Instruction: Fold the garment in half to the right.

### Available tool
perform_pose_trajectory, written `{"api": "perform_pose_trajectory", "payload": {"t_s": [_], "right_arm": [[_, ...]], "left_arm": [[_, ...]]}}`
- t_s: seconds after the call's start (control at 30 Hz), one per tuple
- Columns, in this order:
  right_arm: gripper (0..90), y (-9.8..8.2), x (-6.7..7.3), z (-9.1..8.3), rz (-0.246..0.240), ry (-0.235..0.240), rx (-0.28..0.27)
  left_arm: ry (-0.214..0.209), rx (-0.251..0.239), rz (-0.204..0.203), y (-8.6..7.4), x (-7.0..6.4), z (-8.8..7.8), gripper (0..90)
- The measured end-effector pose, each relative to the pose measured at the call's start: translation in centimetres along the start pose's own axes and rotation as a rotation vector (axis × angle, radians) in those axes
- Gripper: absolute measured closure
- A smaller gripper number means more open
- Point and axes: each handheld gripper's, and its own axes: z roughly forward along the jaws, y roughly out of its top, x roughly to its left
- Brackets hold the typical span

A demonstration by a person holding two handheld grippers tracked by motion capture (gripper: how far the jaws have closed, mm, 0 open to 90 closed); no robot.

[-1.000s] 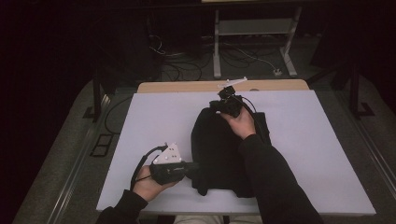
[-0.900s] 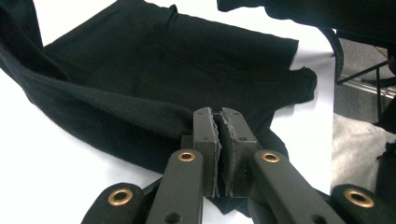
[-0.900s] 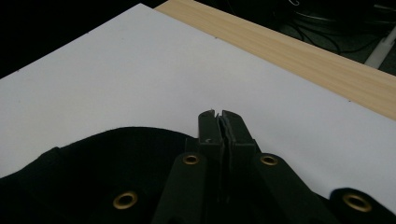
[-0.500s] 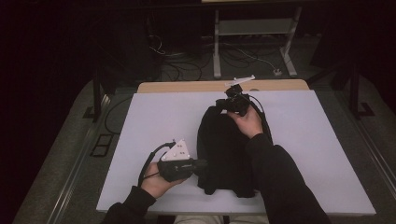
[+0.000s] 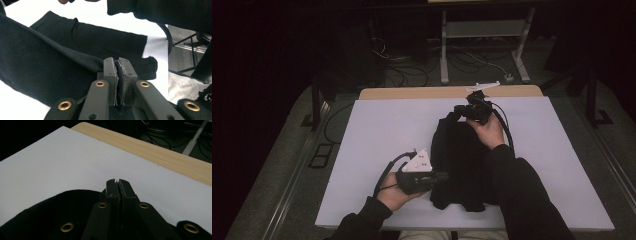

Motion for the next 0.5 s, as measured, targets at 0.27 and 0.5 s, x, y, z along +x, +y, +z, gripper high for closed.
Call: {"api": "perform_pose_trajectory", "payload": {"t_s": [0.27,0.5], "right_arm": [[85.9,-0.4,-0.8,-0.6,0.025,-0.002,-0.014],[86.1,-0.9,-1.7,-1.1,0.044,-0.024,-0.019]], "left_arm": [[-0.016,0.012,0.010,0.7,-0.4,1.3,84.0],[-0.040,0.005,0.021,1.4,-0.6,2.3,84.0]]}}
